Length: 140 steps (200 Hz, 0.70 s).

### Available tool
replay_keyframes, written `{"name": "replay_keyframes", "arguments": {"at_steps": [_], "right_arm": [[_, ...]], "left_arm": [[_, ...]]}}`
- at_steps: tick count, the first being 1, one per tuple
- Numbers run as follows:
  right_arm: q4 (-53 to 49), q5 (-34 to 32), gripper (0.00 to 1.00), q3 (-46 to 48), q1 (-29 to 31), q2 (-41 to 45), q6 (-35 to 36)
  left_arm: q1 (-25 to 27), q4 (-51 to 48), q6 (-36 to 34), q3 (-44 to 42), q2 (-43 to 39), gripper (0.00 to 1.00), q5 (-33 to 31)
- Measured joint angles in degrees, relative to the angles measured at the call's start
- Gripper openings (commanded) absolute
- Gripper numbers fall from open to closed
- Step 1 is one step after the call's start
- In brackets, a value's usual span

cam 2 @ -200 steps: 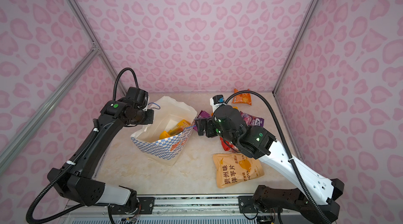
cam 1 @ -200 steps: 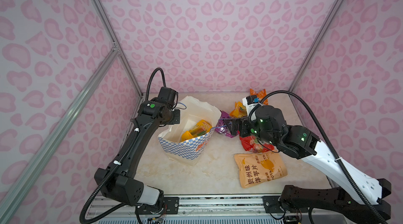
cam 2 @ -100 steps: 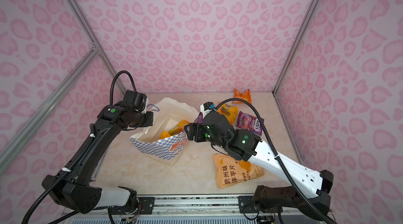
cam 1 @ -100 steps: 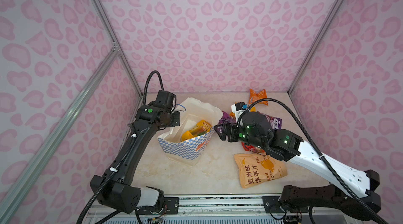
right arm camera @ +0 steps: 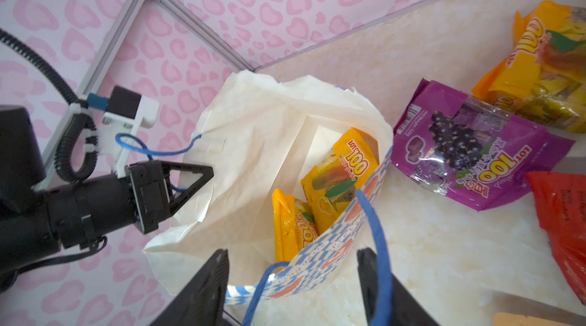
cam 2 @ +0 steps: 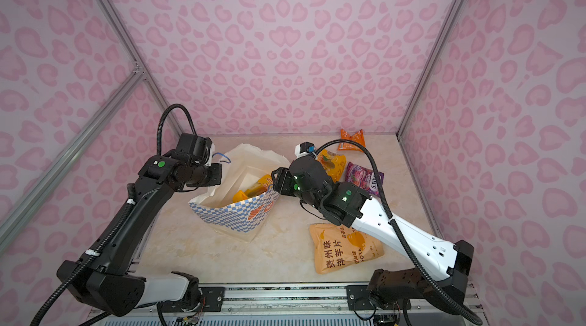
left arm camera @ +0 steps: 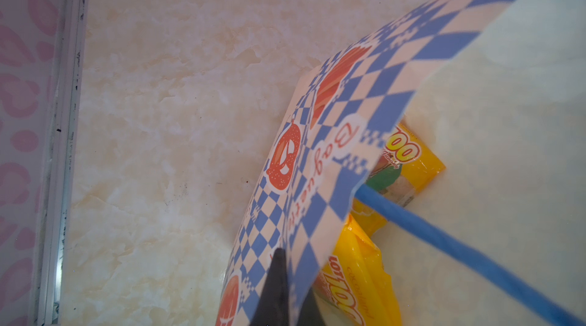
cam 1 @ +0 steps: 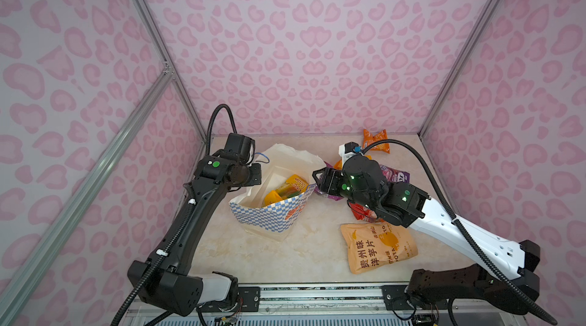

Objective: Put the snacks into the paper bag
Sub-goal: 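Withdraw the right gripper from the bag toward the tan paper pouch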

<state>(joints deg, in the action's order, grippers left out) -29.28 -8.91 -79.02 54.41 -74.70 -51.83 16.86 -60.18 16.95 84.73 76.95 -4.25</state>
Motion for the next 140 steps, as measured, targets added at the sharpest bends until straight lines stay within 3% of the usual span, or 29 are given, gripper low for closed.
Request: {"name": "replay_keyframes", "arguments": {"at_steps": [22,44,106,140], "right_arm": [[1.3,0.1,0.18,-0.2,-0.2,-0.8,-0.2],[1.5,1.6,0.0,-3.1,-0.5,-3.2,0.8],[-4.3,12.7,0.0,-27.2,-2.4,-16.4,12.4],[-5.7,15.1,0.0,-29.0,-4.2,-17.6,15.8]], "left_arm": [[0.0,0.1,0.2,-0.5,-0.2,0.03,0.0],[0.0,0.6,1.0,-1.2,-0.2,0.03,-0.1],[-1.0,-1.0,8.7,1.5,0.1,0.03,-0.3],[-0.7,-0.7,14.1,0.5,-6.6,0.03,1.3]]}}
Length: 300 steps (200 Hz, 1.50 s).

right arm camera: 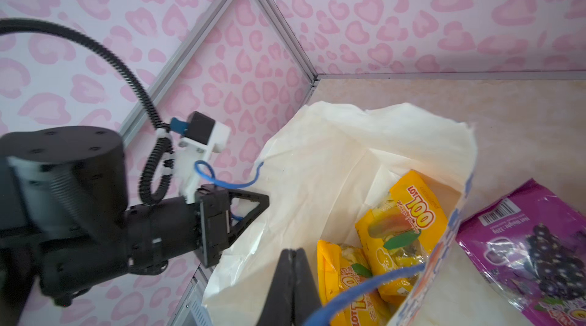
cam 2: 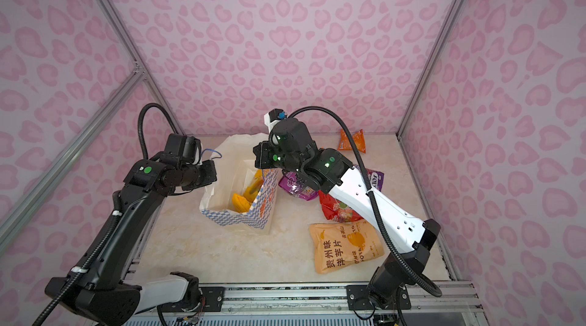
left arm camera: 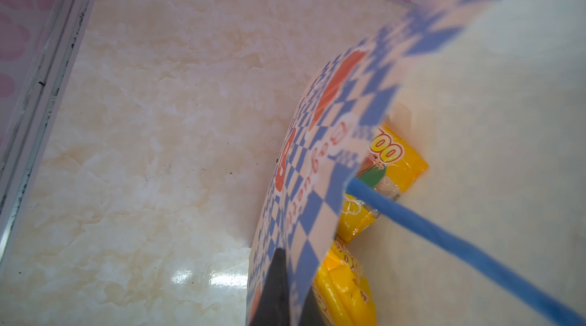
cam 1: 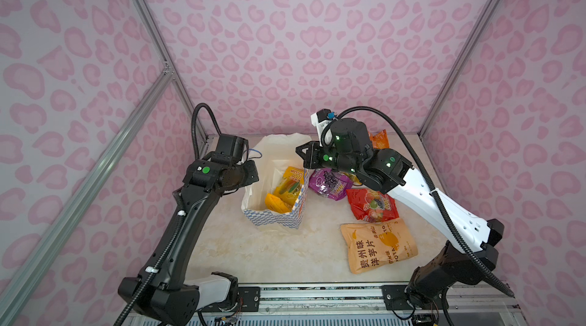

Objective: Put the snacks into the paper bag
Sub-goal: 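Withdraw the right gripper from the bag toward the tan paper pouch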

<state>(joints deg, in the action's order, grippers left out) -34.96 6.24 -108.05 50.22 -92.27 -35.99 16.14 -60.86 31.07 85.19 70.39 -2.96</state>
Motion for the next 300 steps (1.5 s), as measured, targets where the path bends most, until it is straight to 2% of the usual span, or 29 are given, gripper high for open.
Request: {"name": "replay_keyframes", "arguments": {"at_steps": [24,55,100,116,131,153,175,196,220,247,278,300], "right_arm": [[0.5,0.9,0.0,4.1,-2.8,1.1,0.9],[1.3,2.4,0.0,5.2,-5.5,0.3,0.8],[1.2,4.3,0.0,2.4,-5.5,-1.8,1.1],[1.2,4.2,0.1,3.0,-5.5,-1.7,1.1],[1.2,3.5,0.32,4.1,-5.5,-1.2,1.1],[1.3,2.4,0.52,6.1,-5.5,0.1,1.5],[1.3,1.4,0.71,8.9,-5.6,1.8,1.7],[1.2,0.1,0.85,12.0,-5.5,4.9,2.2],[0.9,-2.6,0.94,15.9,-5.6,10.0,3.5],[-0.5,-5.3,0.96,23.2,-7.5,17.6,4.1],[-3.6,-7.8,0.98,32.9,-12.5,27.9,3.0],[-8.3,-9.5,0.98,38.6,-18.0,32.7,-0.7]], "left_arm": [[0.0,1.1,3.9,-4.7,-5.1,0.03,1.1],[0.0,3.6,7.4,-10.5,-4.8,0.03,1.4],[0.1,5.3,9.3,-10.8,-5.7,0.03,-1.1],[0.1,5.4,8.8,-10.9,-6.2,0.03,-1.7],[0.1,6.1,7.7,-11.6,-6.8,0.03,-1.9],[0.1,8.1,5.4,-13.2,-7.0,0.03,-2.3],[0.1,9.7,2.9,-14.6,-6.9,0.03,-3.1],[-0.2,11.1,0.7,-15.3,-6.9,0.03,-3.8],[-0.9,12.5,-1.2,-16.5,-8.2,0.03,-3.2],[-2.4,14.8,-2.6,-19.2,-9.7,0.03,-0.7],[-4.0,16.0,-3.1,-20.6,-11.0,0.03,1.4],[-4.5,16.3,-3.4,-21.2,-11.8,0.03,1.9]]}}
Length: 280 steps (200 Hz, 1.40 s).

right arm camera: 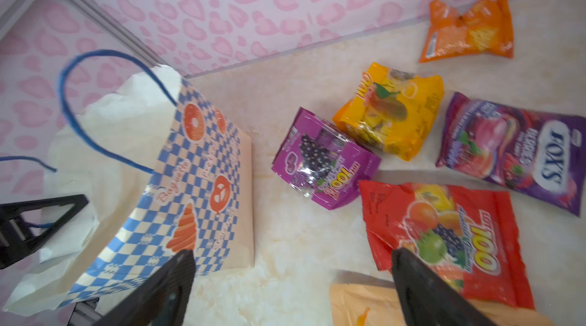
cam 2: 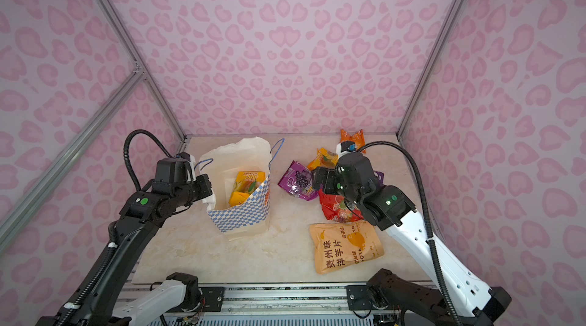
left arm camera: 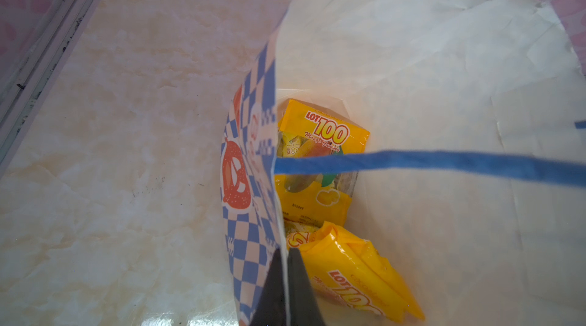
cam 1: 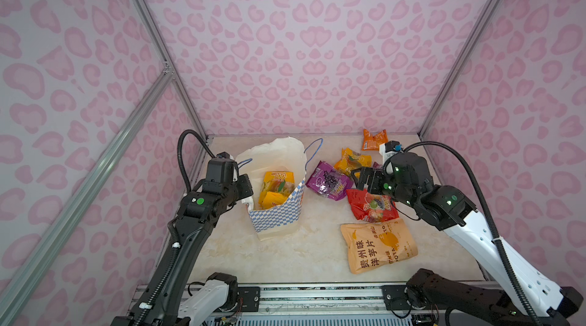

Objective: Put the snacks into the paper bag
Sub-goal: 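Withdraw the right gripper from the bag toward the tan paper pouch, then grasp the tan printed paper pouch with the right gripper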

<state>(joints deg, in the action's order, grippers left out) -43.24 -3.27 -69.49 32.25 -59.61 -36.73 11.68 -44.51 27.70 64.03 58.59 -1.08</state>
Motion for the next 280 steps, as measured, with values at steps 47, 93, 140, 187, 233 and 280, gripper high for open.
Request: {"name": "replay_keyframes", "arguments": {"at_steps": [47,93,140,187,233,280], "right_arm": [[-10.0,0.7,0.98,19.2,-12.0,13.7,-14.4],[-19.3,2.9,0.98,27.8,-19.8,21.7,-26.0],[-19.6,8.4,0.98,35.2,-21.0,23.9,-32.4],[-14.8,10.9,0.99,39.7,-19.5,23.5,-36.9],[-16.2,10.7,0.99,37.1,-15.1,12.6,-38.8],[-10.9,11.0,0.99,41.9,-8.8,8.7,-43.1]], "left_arm": [[-0.3,0.9,-0.3,-0.5,-0.5,0.03,0.9],[-0.3,1.3,-0.3,-0.7,-0.2,0.03,1.5],[-0.3,1.4,-0.3,-0.7,-0.3,0.03,1.7],[-0.3,1.3,-0.3,-0.7,-0.6,0.03,1.6],[-0.4,1.2,-0.3,-0.7,-0.9,0.03,1.1],[-0.4,0.9,-0.3,-0.8,-1.2,0.03,0.8]]}}
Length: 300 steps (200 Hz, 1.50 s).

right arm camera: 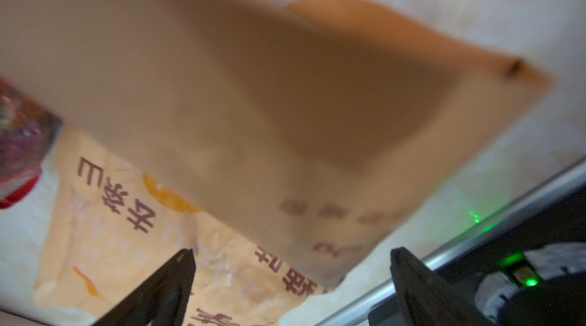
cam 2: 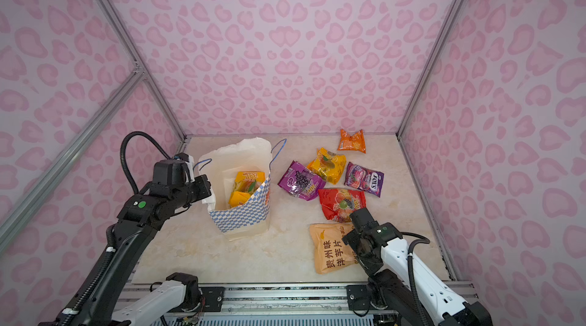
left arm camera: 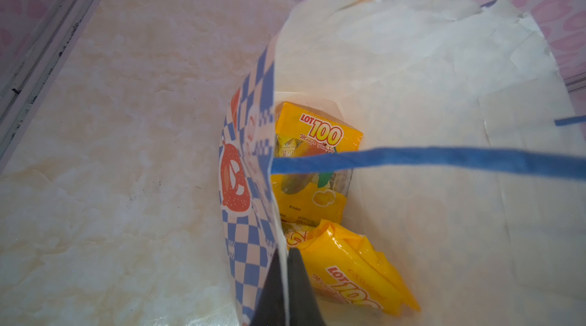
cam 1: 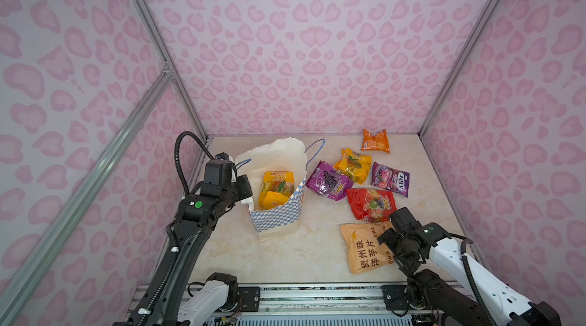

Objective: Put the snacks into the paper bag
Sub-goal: 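Grasp the tan printed paper pouch with the right gripper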

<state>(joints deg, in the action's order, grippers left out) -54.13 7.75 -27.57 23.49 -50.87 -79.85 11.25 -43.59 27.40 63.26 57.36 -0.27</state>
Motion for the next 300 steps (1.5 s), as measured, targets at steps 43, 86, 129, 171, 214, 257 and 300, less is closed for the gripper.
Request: {"name": "replay_keyframes", "arguments": {"at_steps": [43,86,129,171,214,257,300], "right_arm": [[8.7,-1.8,0.98,3.0,2.7,1.9,-3.5],[16.0,-7.2,0.95,3.1,2.8,7.1,-2.9],[25.2,-12.1,0.94,3.1,2.7,9.4,0.3],[29.7,-12.5,0.95,5.0,2.3,5.4,0.1],[28.5,-12.7,0.95,7.5,2.3,7.8,-1.6],[31.2,-12.4,0.96,12.4,2.0,9.1,-3.7],[39.8,-12.1,0.93,12.6,1.9,3.2,-2.0]], "left_arm": [[-0.4,0.0,0.0,0.0,0.2,0.03,0.1],[-0.6,0.0,0.0,0.0,0.1,0.03,0.4],[-0.7,0.0,0.0,0.0,0.1,0.03,0.8],[-0.7,0.0,0.0,0.0,0.1,0.03,1.0],[-0.7,0.1,0.0,0.0,0.1,0.03,1.1],[-0.8,0.1,0.0,0.0,0.2,0.03,1.4],[-0.9,0.4,0.0,-0.1,0.3,0.03,1.5]]}}
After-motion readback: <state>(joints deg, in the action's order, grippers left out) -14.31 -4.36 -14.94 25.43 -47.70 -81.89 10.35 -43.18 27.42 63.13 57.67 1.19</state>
